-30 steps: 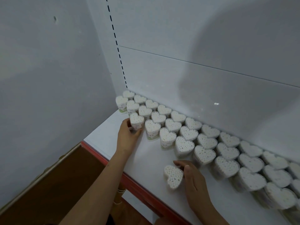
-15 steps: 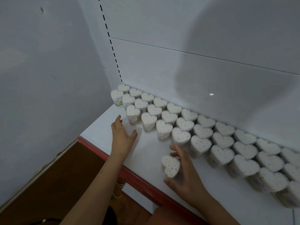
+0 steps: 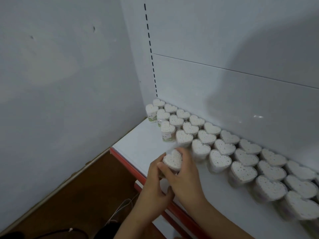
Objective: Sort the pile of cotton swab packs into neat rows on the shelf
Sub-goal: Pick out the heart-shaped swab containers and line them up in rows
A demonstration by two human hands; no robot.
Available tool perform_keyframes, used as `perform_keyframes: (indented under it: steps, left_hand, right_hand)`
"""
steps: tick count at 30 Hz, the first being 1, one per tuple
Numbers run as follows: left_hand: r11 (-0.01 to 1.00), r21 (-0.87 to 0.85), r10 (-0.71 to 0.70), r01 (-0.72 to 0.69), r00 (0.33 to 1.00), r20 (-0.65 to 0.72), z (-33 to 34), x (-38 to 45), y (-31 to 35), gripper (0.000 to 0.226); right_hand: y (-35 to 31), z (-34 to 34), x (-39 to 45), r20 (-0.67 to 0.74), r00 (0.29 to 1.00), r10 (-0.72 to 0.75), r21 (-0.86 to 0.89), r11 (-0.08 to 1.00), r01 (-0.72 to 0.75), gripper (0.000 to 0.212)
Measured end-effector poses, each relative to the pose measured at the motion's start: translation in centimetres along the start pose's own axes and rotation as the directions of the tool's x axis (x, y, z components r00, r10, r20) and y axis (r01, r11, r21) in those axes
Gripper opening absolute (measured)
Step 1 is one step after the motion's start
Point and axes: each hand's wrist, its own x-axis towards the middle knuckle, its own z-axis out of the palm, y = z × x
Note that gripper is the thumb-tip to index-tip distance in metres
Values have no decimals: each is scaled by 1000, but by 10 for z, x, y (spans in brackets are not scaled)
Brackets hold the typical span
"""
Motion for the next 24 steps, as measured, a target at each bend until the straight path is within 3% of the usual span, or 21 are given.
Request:
perform_keyframes:
  steps: [5,9,12,17,21,24]
  left_hand:
    - [982,188,20,30,965,-260,-18,26,-20,79]
    - [941,325,0,93,962,-272,-41,61,-42,68]
    - [951,262,-66,163,937,-343,-56,96,-52,71]
    - [959,239,-77,155,949,-307,-65,155,-66,77]
    - [973,201,-63,113,969,-240,-65,177,-73,78]
    - [983,178,-7,43,980,-199,-60,180,-73,55]
  right_hand:
    - [-4,10,4,150,986,-71,-3,997,72,69]
    - [17,2,13,177,961,-213,-154,958,241,58]
    - [48,4,17,154,957,-245,-295,913,281,56]
    - [74,13,22,188,916,-353,-474,784,400,43]
    - [77,18,25,178,892,-415,-507,738,445,42]
    - [79,18,25,157,888,-432,-511,734,447,36]
